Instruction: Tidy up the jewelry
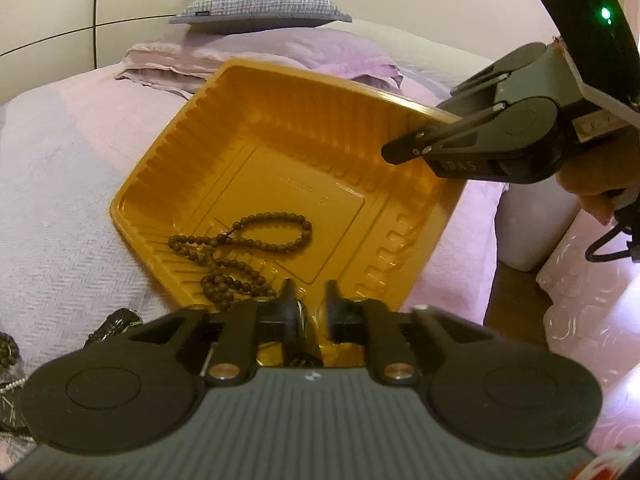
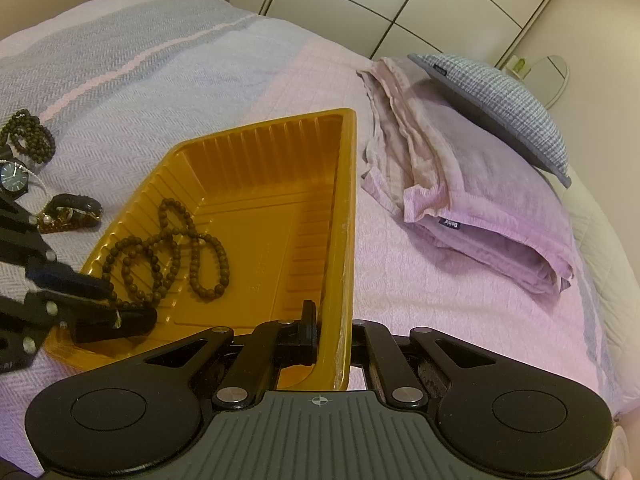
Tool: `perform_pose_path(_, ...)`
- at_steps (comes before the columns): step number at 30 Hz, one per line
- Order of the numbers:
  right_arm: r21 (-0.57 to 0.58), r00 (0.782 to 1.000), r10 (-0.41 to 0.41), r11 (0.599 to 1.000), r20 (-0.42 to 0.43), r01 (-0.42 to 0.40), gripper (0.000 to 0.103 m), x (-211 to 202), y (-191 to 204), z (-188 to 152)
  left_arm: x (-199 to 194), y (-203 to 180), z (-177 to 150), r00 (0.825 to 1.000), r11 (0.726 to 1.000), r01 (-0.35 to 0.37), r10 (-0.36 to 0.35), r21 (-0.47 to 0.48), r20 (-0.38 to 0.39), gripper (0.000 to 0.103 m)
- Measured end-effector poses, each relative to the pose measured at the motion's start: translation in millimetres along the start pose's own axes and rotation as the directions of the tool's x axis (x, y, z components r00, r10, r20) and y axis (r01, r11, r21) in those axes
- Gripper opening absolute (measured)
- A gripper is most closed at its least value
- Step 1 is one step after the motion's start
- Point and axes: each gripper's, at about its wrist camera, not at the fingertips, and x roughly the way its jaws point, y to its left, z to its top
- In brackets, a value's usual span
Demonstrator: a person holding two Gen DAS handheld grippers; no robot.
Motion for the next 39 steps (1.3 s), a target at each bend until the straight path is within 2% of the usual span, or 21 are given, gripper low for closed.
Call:
perform_pose_path(7, 0.003, 1.0, 0.001, 1.0, 0.0, -0.001, 0.004, 0.3, 0.0, -1.2, -33.9, 31.7, -24.1, 0.993, 0.992, -0.121, 0.121, -0.023, 0.003, 0.017)
perform_pose_path(12, 0.003, 1.0, 0.0, 1.0, -0.001, 0.0, 0.004, 0.8, -0.1, -1.1, -51.9, 70.0, -50.6, 0.966, 0.963, -0.257, 0.254, -0.077, -0.048, 0.016)
perform_pose_path(15, 0.001, 1.0, -0.001, 1.0, -0.001, 0.001, 0.004, 0.6, 0.0, -1.3, -53.4, 85.9, -59.2, 0.954, 0.95, -0.298, 0.292, -0.098, -0.069, 0.016)
perform_pose_path(19, -0.001, 1.0, -0.003, 1.0, -0.003, 0.003, 0.004, 1.6, -0.4, -1.1, -45.3, 93.4, -57.5, 0.95, 0.947, -0.31, 0.305, -0.086, -0.067, 0.016)
perform_pose_path(29, -0.004, 1.0, -0.007, 1.0, -0.007, 0.007, 0.004, 3.0, -0.6, -0.2, -12.3, 89.5, -55.0, 0.942, 0.947, -0.322, 0.322, 0.016, -0.094, 0.017)
perform_pose_path(35, -0.005, 1.0, -0.007, 1.0, -0.008, 0.007, 0.004, 3.5, -0.5, 0.1, -2.7, 86.9, -58.9, 0.93, 0.935, -0.348, 0.353, 0.064, -0.1, 0.018)
perform_pose_path(39, -0.006, 1.0, -0.008, 1.0, -0.008, 0.008, 0.004, 4.1, -1.0, 0.1, -5.1, 89.2, -59.3, 0.93, 0.935, -0.349, 0.354, 0.059, -0.103, 0.009)
